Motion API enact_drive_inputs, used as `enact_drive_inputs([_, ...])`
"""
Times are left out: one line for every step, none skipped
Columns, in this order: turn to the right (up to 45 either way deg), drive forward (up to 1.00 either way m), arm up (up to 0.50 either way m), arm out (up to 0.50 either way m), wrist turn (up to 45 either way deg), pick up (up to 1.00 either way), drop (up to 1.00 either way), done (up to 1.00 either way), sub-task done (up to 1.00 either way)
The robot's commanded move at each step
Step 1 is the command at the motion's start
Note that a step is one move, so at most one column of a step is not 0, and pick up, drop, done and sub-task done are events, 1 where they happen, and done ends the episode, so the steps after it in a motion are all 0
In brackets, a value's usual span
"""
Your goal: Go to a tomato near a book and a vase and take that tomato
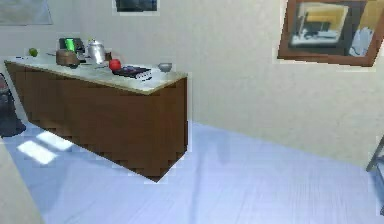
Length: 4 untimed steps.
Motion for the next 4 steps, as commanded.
enact_drive_inputs([0.0,1.0,0.0,0.0,0.0,0.0,0.0,0.0,0.0])
enact_drive_inputs([-45.0,0.0,0.0,0.0,0.0,0.0,0.0,0.0,0.0])
enact_drive_inputs([-39.0,0.0,0.0,0.0,0.0,0.0,0.0,0.0,0.0])
enact_drive_inputs([0.0,0.7,0.0,0.0,0.0,0.0,0.0,0.0,0.0])
